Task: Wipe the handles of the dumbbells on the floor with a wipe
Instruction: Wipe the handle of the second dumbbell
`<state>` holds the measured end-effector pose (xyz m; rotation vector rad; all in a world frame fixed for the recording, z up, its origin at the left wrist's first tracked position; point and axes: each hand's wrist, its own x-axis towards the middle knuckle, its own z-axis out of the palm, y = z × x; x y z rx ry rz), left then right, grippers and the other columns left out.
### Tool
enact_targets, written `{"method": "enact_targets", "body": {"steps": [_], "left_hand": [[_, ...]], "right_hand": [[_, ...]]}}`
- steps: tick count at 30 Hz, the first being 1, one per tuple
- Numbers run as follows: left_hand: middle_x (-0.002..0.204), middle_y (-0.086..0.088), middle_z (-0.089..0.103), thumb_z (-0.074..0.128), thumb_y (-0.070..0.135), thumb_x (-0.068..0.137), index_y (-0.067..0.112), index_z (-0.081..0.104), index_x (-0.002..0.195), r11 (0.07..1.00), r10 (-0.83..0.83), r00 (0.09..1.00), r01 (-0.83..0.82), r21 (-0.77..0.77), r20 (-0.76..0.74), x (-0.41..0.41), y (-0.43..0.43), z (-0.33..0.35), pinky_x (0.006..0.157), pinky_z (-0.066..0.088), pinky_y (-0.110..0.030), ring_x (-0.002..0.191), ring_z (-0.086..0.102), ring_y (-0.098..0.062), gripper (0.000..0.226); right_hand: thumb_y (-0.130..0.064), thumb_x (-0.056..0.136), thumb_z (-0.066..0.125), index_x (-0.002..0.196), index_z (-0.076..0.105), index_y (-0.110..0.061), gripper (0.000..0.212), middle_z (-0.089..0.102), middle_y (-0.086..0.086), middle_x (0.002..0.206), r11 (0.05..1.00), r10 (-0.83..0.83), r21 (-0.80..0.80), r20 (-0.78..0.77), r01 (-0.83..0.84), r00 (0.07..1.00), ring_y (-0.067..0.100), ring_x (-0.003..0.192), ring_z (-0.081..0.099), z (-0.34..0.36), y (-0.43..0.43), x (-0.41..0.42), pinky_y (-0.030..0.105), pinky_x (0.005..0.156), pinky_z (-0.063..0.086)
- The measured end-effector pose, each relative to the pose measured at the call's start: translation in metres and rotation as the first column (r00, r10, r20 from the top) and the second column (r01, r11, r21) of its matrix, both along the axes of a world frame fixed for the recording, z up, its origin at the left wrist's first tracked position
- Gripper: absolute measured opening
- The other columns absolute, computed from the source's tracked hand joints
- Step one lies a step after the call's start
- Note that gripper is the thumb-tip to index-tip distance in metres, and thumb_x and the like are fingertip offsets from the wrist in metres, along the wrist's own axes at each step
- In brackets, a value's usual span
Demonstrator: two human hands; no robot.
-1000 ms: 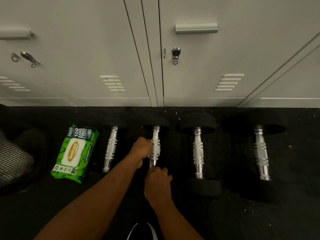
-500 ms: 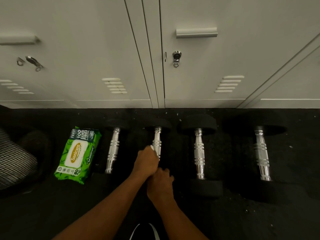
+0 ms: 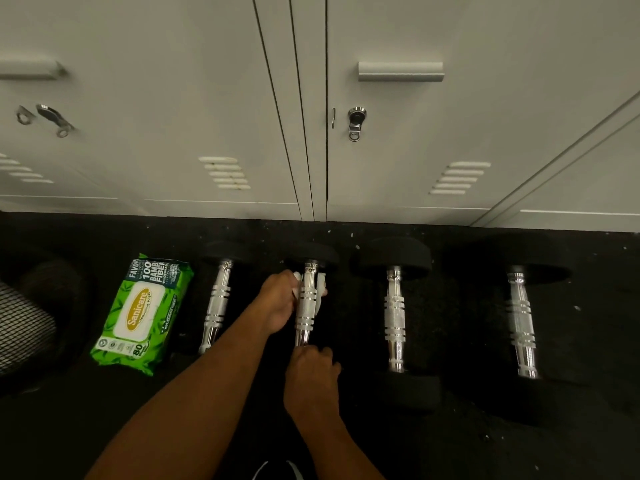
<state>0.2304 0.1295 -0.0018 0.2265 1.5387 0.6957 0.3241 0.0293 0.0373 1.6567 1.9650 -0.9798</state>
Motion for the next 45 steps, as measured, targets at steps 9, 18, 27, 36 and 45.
{"method": "enact_targets", "body": {"steps": [9,18,27,36,45], "left_hand": [[0.105,-0.018,0.073,0.028,0.021,0.102,0.006,0.069,0.114,0.983,-0.176,0.982,0.171,0.067,0.064,-0.001,-0.02,-0.002,0.09,0.052,-0.038,0.098,0.069,-0.025,0.046],[0.071,-0.005,0.066,0.044,0.007,0.084,0.013,0.061,0.062,0.83,-0.537,0.805,0.558,0.011,-0.251,-0.026,-0.068,0.01,0.077,0.043,-0.031,0.073,0.057,-0.018,0.029],[0.108,-0.017,0.066,0.035,0.018,0.1,0.009,0.06,0.113,0.696,-0.559,0.425,0.707,-0.125,-0.712,-0.009,-0.068,0.074,0.077,0.046,-0.03,0.093,0.062,-0.029,0.03],[0.155,-0.008,0.033,0.04,0.006,0.099,0.013,0.026,0.152,0.258,-0.157,0.055,0.966,0.013,-0.986,0.057,-0.022,0.181,0.117,0.011,-0.019,0.142,0.031,-0.017,0.055],[0.159,-0.004,0.026,0.047,0.012,0.098,0.016,0.022,0.153,-0.102,-0.044,-0.143,0.985,-0.138,-0.989,0.113,0.003,0.195,0.121,0.012,-0.027,0.146,0.022,-0.016,0.061]], "right_hand": [[-0.014,0.096,0.049,0.13,0.047,-0.007,0.035,0.053,0.011,0.126,0.999,-0.031,0.008,-0.006,0.031,0.999,0.027,0.118,0.046,-0.005,-0.001,0.0,0.043,0.101,0.04],[-0.008,0.096,0.043,0.127,0.049,-0.008,0.032,0.054,0.009,0.126,0.997,-0.071,0.023,-0.032,0.072,0.997,0.026,0.116,0.047,-0.003,-0.003,0.0,0.041,0.098,0.043],[-0.023,0.096,0.034,0.128,0.048,-0.01,0.038,0.049,0.02,0.132,0.995,-0.078,-0.068,-0.096,0.072,0.992,0.037,0.121,0.043,0.031,0.022,0.013,0.044,0.098,0.039],[-0.018,0.098,0.036,0.113,0.056,-0.004,0.029,0.059,0.017,0.12,0.958,0.21,0.207,-0.042,-0.197,0.977,0.035,0.114,0.051,0.156,0.109,0.099,0.045,0.098,0.039],[-0.018,0.102,0.029,0.115,0.053,0.0,0.032,0.057,0.022,0.121,0.981,0.096,0.179,-0.08,-0.08,0.992,0.037,0.109,0.056,0.177,0.106,0.198,0.042,0.092,0.042]]}}
